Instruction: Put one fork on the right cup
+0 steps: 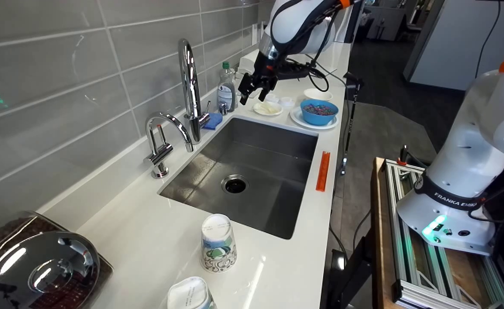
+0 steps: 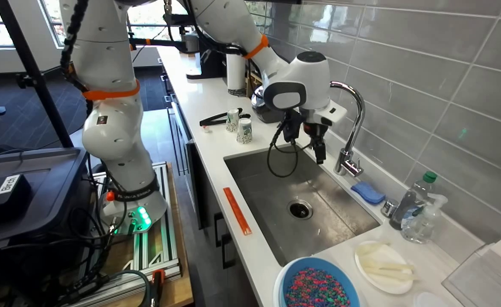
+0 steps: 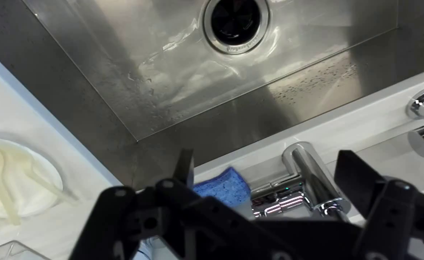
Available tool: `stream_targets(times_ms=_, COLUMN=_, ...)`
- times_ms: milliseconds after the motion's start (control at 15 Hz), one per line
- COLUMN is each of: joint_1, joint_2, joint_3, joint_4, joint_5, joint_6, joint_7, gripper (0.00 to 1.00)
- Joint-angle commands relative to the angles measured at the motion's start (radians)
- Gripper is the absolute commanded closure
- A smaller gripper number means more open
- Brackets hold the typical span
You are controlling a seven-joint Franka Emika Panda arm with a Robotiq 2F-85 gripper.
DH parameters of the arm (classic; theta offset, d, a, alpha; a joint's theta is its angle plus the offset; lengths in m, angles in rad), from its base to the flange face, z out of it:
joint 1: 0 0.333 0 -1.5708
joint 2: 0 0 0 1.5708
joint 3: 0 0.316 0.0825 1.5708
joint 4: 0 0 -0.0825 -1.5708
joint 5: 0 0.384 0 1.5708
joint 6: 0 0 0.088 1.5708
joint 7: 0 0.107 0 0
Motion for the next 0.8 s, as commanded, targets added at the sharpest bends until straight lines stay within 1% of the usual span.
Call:
stream_targets(times_ms=0, joint_1=-0.033, joint_2=0.113, joint_3=-0.006, joint_4=0.094, joint_5=-0.013, joint_6=-0.001, joint_7=-0.041, gripper=0.0)
stream_targets(times_ms=133, joint_1=-0.055, joint_2=0.147, joint_3=-0.003, joint_4=0.134, joint_5=-0.001, joint_6=-0.012, joint_7=-0.072, gripper=0.0)
stream_targets(times_ms=200, joint_1=-0.044, joint_2=0.093, joint_3=0.003, joint_4=0.079, joint_5=-0.008, joint_6=-0.002, joint_7=-0.036, gripper=0.0)
stream_targets(times_ms=400, joint_1=-0.059, joint_2=0.133, joint_3=0.004, joint_4=0.117, joint_5=-0.009, joint_6=-0.001, joint_7=-0.051, gripper=0.0)
stream_targets(times_ms=667, joint_1=-0.06, joint_2=0.137, joint_3=0.005, joint_4=0.123, joint_5=-0.009, joint_6=-0.001, joint_7=-0.051, gripper=0.0)
stream_targets(times_ms=733, joint_1=-0.058, joint_2=0.144, joint_3=0.0, joint_4=0.125, joint_5=-0.023, joint_6=0.023, joint_7=-0.052, gripper=0.0)
